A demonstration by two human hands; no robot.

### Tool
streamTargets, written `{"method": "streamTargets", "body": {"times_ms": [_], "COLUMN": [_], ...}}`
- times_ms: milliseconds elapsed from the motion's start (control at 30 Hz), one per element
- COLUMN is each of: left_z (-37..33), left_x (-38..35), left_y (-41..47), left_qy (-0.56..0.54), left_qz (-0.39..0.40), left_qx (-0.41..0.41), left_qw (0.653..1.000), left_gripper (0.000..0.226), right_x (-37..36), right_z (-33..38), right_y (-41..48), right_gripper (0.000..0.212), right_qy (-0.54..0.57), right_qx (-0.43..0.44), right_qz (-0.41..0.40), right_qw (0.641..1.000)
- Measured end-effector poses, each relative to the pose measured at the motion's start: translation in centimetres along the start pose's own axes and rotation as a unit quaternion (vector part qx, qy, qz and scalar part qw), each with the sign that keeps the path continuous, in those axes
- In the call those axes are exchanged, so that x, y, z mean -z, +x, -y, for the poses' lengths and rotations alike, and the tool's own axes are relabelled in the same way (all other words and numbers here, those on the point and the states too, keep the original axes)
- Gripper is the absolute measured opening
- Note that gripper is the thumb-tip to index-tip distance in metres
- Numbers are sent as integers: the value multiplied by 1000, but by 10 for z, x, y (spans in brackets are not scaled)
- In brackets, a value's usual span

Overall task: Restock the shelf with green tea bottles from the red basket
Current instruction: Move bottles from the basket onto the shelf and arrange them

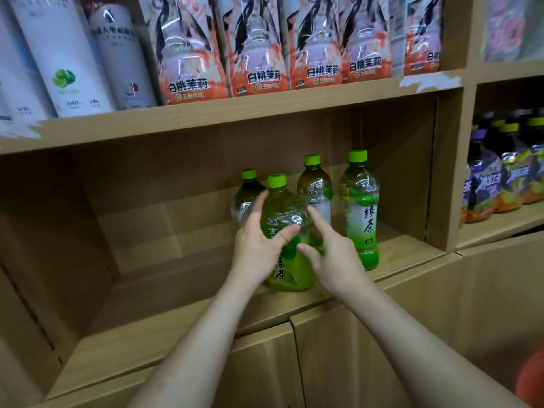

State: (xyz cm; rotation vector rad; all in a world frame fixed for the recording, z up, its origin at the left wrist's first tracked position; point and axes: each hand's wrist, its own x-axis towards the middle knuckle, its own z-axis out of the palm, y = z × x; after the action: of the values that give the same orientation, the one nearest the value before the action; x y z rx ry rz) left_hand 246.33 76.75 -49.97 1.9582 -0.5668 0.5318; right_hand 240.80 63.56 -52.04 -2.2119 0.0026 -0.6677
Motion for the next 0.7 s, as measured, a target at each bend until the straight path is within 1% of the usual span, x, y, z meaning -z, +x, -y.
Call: {"method": "streamTargets", "body": {"times_ms": [67, 133, 233, 300, 333, 367, 400, 433, 467, 500, 567, 633, 700], "left_z": [-1, -1, -4, -10, -16, -25, -36, -51, -65, -79, -99, -111, -115], "left_x": [-1, -4, -7, -9, -12, -16, -23, -34, -50, -70, -119, -175, -229], "left_y": [3, 4, 6, 3, -1, -9, -19, -31, -43, -57, -86, -115, -145], "left_qy": [53, 99, 111, 128, 152, 170, 162, 129, 83, 40, -17, -34, -27], "left_qz": [-37, -59, -77, -86, -102, -123, -143, -148, -127, -81, 46, 159, 257], "left_qx": [8, 10, 37, 62, 53, 20, -35, -96, -146, -184, -224, -223, -200], "left_qw": [998, 993, 990, 986, 982, 978, 976, 976, 978, 979, 973, 961, 945], "left_gripper": [81, 82, 84, 84, 84, 81, 76, 69, 60, 50, 31, 21, 18], "right_x": [3, 10, 42, 78, 97, 115, 130, 144, 157, 168, 192, 213, 232], "right_z": [-4, -8, -16, -28, -36, -48, -62, -79, -99, -120, -156, -184, -201], "right_y": [-6, -24, -57, -83, -98, -115, -133, -151, -170, -189, -225, -257, -285], "right_gripper": [71, 67, 56, 48, 44, 40, 36, 33, 30, 28, 25, 24, 21], "right_qy": [-8, -3, 6, 23, 30, 30, 18, -9, -42, -73, -116, -152, -172], "right_qx": [7, 34, 60, 45, 22, -7, -42, -80, -119, -156, -226, -274, -310], "right_qz": [39, 40, -31, -77, -96, -107, -110, -112, -118, -125, -126, -124, -127], "right_qw": [999, 999, 998, 996, 995, 994, 993, 990, 985, 977, 959, 942, 926]}}
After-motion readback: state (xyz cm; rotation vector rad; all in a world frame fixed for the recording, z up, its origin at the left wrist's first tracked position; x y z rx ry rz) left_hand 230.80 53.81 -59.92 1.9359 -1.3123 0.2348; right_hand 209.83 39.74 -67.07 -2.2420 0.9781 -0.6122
